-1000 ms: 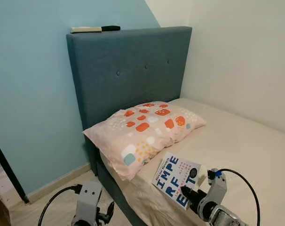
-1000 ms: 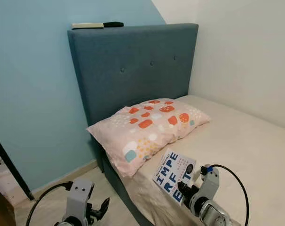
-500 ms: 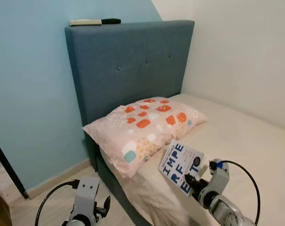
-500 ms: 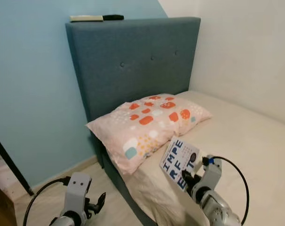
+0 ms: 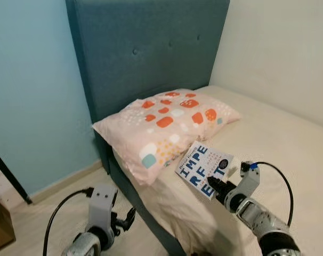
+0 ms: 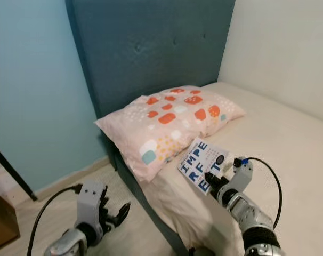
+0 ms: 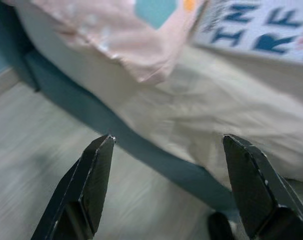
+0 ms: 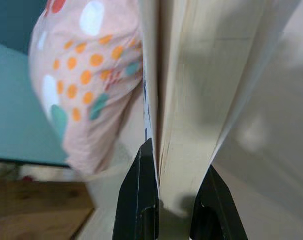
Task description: Clean up the room
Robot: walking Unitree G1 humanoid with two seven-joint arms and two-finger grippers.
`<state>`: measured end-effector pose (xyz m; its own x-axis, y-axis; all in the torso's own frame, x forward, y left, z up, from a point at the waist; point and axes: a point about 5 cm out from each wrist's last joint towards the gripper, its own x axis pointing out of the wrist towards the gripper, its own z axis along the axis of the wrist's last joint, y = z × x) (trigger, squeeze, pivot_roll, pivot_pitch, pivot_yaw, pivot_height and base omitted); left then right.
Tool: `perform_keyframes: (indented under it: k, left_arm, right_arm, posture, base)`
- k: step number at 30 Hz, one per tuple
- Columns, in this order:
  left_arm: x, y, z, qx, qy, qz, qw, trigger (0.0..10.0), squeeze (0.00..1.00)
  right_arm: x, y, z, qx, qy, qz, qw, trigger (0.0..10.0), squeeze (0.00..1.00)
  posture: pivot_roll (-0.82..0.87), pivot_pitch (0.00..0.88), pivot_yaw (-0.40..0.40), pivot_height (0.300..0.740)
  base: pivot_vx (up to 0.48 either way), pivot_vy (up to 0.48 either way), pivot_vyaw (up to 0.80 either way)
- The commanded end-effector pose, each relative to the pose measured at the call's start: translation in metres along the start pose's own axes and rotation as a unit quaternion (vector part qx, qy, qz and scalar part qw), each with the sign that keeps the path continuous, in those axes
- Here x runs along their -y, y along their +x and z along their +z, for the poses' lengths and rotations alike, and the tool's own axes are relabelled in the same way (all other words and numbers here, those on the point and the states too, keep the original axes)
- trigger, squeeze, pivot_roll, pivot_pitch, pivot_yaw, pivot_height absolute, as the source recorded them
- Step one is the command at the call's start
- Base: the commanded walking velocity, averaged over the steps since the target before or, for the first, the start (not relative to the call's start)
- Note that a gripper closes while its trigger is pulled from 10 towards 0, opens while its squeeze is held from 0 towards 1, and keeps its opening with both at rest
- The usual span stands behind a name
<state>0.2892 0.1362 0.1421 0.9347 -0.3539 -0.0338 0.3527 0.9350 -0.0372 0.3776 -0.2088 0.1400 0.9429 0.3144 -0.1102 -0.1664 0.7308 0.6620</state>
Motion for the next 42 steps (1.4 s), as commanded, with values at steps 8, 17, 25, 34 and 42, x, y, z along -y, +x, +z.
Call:
perform_keyframes:
  k: [8,17,25,34,42]
  left_arm:
    - [0.006,-0.005,0.007,-0.003,-0.005,-0.042,0.999,10.0,0.0]
    - [0.013,-0.003,0.012,0.0,-0.016,-0.06,0.998,10.0,0.0]
    - [0.026,0.002,0.013,0.002,-0.029,-0.076,0.997,10.0,0.0]
    - [0.036,0.003,0.016,0.007,-0.04,-0.101,0.994,10.0,0.0]
    - [0.058,-0.008,0.02,0.021,-0.054,-0.203,0.977,10.0,0.0]
  right_arm:
    - [0.02,-0.016,0.007,-0.059,0.016,0.01,0.998,10.0,0.0]
    - [0.04,-0.033,0.021,-0.064,-0.001,-0.031,0.997,10.0,0.0]
    - [0.037,-0.025,-0.008,-0.058,0.048,-0.025,0.997,10.0,0.0]
    - [0.028,-0.017,-0.033,-0.072,0.09,-0.011,0.993,10.0,0.0]
    - [0.026,-0.015,-0.032,-0.074,0.089,-0.014,0.993,10.0,0.0]
  posture:
    - [0.09,0.431,-0.064,0.572]
    - [0.07,0.414,-0.066,0.572]
    - [0.07,0.389,-0.051,0.572]
    - [0.07,0.383,-0.045,0.572]
    - [0.07,0.379,-0.051,0.572]
  base:
    - [0.0,0.0,0.0]
    - [0.0,0.0,0.0]
    - [0.0,0.0,0.0]
    - [0.0,0.0,0.0]
    - [0.0,0.0,0.0]
